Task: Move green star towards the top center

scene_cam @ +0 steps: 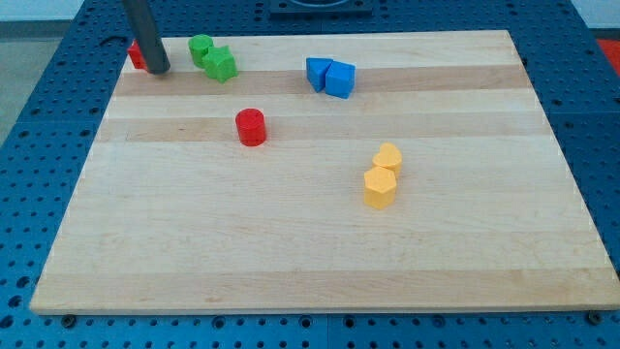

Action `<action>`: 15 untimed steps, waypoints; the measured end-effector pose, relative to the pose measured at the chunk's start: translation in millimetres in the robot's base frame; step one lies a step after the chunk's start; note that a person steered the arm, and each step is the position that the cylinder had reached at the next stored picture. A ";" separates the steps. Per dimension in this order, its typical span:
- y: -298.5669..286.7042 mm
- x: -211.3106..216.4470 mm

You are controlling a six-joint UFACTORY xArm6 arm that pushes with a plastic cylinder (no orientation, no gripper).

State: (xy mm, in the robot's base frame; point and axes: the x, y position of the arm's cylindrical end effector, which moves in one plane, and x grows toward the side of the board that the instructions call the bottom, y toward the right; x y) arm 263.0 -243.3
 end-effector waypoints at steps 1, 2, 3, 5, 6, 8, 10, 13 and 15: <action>0.0 6.1; 0.0 9.3; 6.3 10.0; 27.5 10.0; 27.7 10.0; 33.2 10.0; 42.4 10.0; 53.9 10.0; 66.7 10.0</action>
State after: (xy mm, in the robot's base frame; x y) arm 273.0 -176.6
